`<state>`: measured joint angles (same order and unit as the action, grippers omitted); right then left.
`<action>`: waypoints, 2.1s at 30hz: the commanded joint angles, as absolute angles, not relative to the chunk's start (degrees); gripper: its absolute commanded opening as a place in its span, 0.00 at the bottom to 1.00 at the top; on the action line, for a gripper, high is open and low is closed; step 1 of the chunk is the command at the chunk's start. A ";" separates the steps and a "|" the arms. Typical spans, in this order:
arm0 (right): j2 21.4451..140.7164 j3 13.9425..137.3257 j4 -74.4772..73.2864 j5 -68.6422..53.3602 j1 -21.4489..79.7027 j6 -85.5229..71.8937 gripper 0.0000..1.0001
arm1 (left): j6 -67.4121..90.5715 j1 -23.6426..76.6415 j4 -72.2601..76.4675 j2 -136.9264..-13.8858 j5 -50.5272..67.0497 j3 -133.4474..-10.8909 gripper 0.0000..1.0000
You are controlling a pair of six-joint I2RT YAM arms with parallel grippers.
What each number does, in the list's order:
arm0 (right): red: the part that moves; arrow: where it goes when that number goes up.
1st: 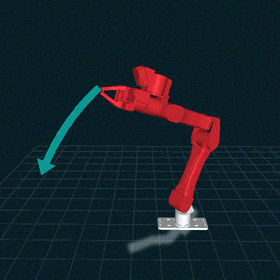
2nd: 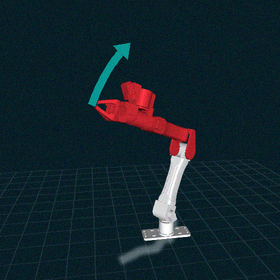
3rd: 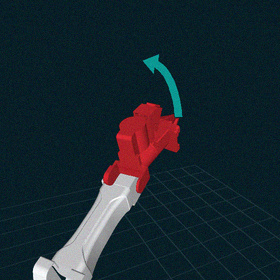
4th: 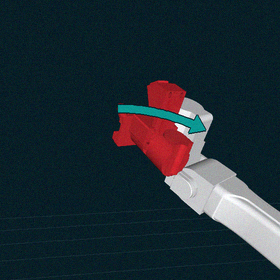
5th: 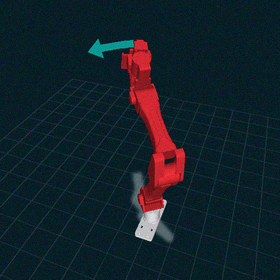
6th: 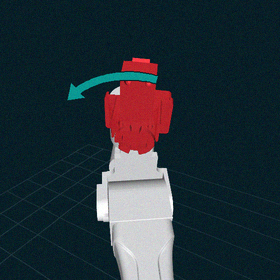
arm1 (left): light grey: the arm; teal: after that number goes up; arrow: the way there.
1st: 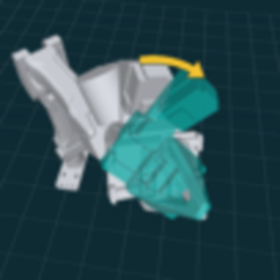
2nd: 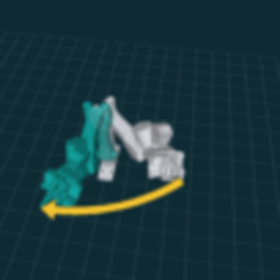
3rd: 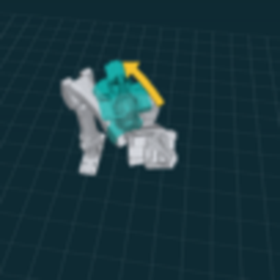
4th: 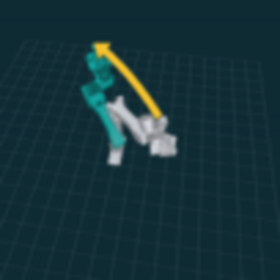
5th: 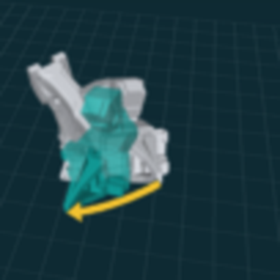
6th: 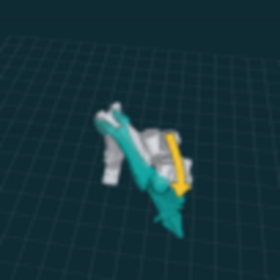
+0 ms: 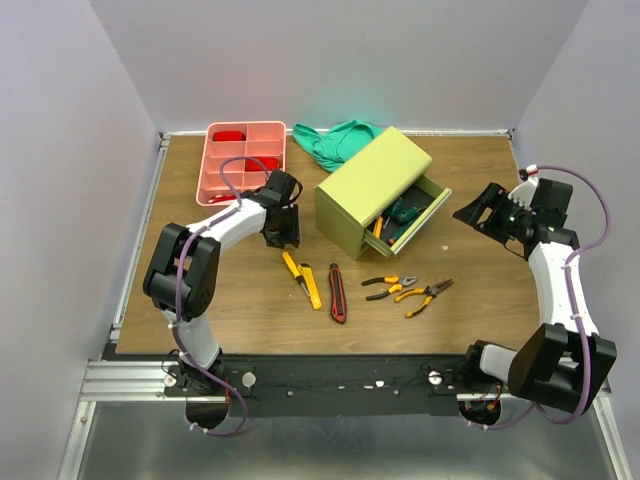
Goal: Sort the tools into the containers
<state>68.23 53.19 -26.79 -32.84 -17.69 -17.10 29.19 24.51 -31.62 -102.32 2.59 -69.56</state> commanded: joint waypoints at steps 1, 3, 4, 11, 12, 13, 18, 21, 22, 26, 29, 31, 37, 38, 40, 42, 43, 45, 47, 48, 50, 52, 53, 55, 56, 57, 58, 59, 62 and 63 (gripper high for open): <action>67.06 53.00 -26.72 -32.87 -18.89 -16.96 0.82 | 31.82 25.22 -37.00 -101.61 2.02 -68.47 0.48; 67.15 52.91 -26.72 -32.87 -19.07 -16.96 0.82 | 31.73 25.49 -37.62 -100.72 1.76 -67.50 0.50; 67.24 52.91 -26.72 -32.87 -19.25 -16.96 0.82 | 31.73 25.58 -37.53 -100.64 1.84 -67.24 0.51; 68.03 53.00 -26.72 -33.40 -19.42 -17.40 0.82 | 31.55 25.66 -36.38 -102.65 4.40 -66.62 0.52; 68.03 53.09 -26.63 -33.40 -19.42 -17.40 0.82 | 31.64 25.66 -36.91 -102.57 3.96 -66.71 0.52; 68.03 53.52 -26.72 -33.31 -19.42 -17.23 0.82 | 31.73 25.66 -37.26 -102.48 2.65 -66.88 0.52; 67.59 53.00 -26.37 -33.05 -19.60 -17.23 0.82 | 30.85 25.49 -36.04 -102.22 5.35 -66.45 0.33; 67.24 52.47 -26.45 -33.22 -19.77 -17.49 0.82 | 31.20 25.58 -36.56 -100.90 5.54 -67.93 0.27; 66.98 52.38 -26.46 -33.14 -19.86 -17.49 0.82 | 30.85 25.32 -37.00 -100.46 5.80 -69.07 0.24; 66.36 52.47 -26.72 -32.78 -20.13 -17.05 0.82 | 25.59 23.73 -39.19 -95.20 7.38 -78.97 0.07; 66.88 52.03 -26.63 -32.70 -20.21 -17.14 0.82 | 21.54 23.64 -39.29 -92.91 5.28 -86.54 0.00; 67.32 51.86 -26.37 -33.13 -20.30 -17.40 0.82 | 20.57 23.64 -37.89 -92.20 5.88 -89.72 0.00; 69.26 53.26 -26.10 -33.22 -20.30 -17.75 0.82 | 20.39 25.04 -24.89 -92.63 18.69 -99.57 0.00; 69.43 53.87 -26.10 -33.22 -20.30 -17.67 0.82 | 20.30 25.83 -21.13 -94.20 24.38 -101.76 0.00; 69.96 54.23 -26.10 -33.22 -20.30 -17.84 0.82 | 19.78 28.81 -19.34 -96.49 29.34 -104.57 0.00; 70.14 54.67 -26.02 -33.22 -20.30 -17.93 0.82 | 16.98 31.63 -19.34 -99.57 31.81 -108.97 0.00; 70.14 54.75 -26.02 -33.22 -20.30 -17.93 0.82 | 14.79 33.55 -19.60 -100.54 32.60 -110.29 0.00; 69.79 54.67 -26.10 -33.05 -20.30 -17.67 0.82 | 10.66 38.65 -22.93 -103.53 33.40 -114.42 0.00; 69.09 54.32 -26.28 -32.78 -20.30 -17.32 0.82 | 6.69 42.34 -24.95 -106.16 32.26 -116.18 0.00; 68.73 54.14 -26.28 -32.61 -20.30 -17.40 0.82 | 6.59 43.06 -25.13 -107.13 30.52 -116.45 0.00; 68.29 53.27 -26.54 -32.61 -20.39 -17.23 0.82 | 6.24 44.03 -25.13 -109.67 29.89 -117.24 0.00; 67.68 52.39 -26.63 -32.70 -20.39 -17.31 0.82 | 4.67 45.52 -25.31 -111.17 28.66 -118.21 0.00; 67.41 52.21 -26.72 -32.70 -20.39 -17.14 0.82 | 3.70 45.88 -25.40 -112.75 27.78 -119.43 0.00; 67.06 51.77 -26.81 -32.78 -20.57 -17.14 0.82 | 3.08 46.84 -25.57 -114.51 25.50 -121.02 0.00; 66.97 51.51 -26.81 -32.70 -20.57 -17.23 0.82 | 2.38 46.93 -26.27 -116.35 24.88 -122.77 0.00; 66.97 51.42 -26.81 -32.87 -20.65 -17.23 0.82 | 1.85 47.28 -26.63 -117.15 24.35 -123.48 0.00; 66.89 51.42 -26.81 -32.96 -20.65 -17.31 0.82 | 1.50 47.63 -26.98 -117.94 23.82 -124.10 0.00; 67.06 51.50 -26.72 -32.96 -20.65 -17.40 0.82 | 1.06 47.81 -27.59 -119.17 22.69 -124.80 0.00; 67.59 51.77 -26.37 -33.40 -20.74 -17.58 0.82 | 0.35 48.43 -28.39 -120.41 19.61 -124.20 0.23; 67.59 51.94 -26.19 -33.75 -20.74 -17.58 0.82 | 0.35 48.60 -28.39 -120.50 18.82 -123.84 0.32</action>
